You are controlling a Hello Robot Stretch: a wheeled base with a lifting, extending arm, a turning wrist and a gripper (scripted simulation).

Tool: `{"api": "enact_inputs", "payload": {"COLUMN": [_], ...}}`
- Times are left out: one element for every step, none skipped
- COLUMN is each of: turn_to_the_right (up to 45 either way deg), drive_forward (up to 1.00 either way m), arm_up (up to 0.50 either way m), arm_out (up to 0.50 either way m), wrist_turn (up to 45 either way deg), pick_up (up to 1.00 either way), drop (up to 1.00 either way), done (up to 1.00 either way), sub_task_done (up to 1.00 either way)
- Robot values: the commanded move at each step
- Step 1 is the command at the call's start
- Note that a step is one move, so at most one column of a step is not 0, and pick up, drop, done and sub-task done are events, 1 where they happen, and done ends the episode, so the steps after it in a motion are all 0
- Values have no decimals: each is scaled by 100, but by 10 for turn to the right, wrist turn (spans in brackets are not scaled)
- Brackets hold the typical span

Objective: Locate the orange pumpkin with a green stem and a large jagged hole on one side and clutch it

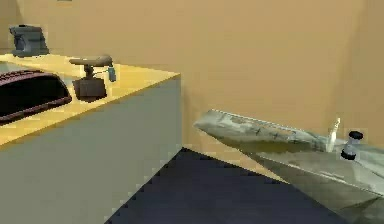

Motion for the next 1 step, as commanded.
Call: {"api": "enact_inputs", "payload": {"turn_to_the_right": [-450], "drive_forward": [0], "arm_up": [0], "arm_out": [0], "wrist_turn": [0], "pick_up": [0], "drop": [0], "done": [0], "sub_task_done": [0]}}
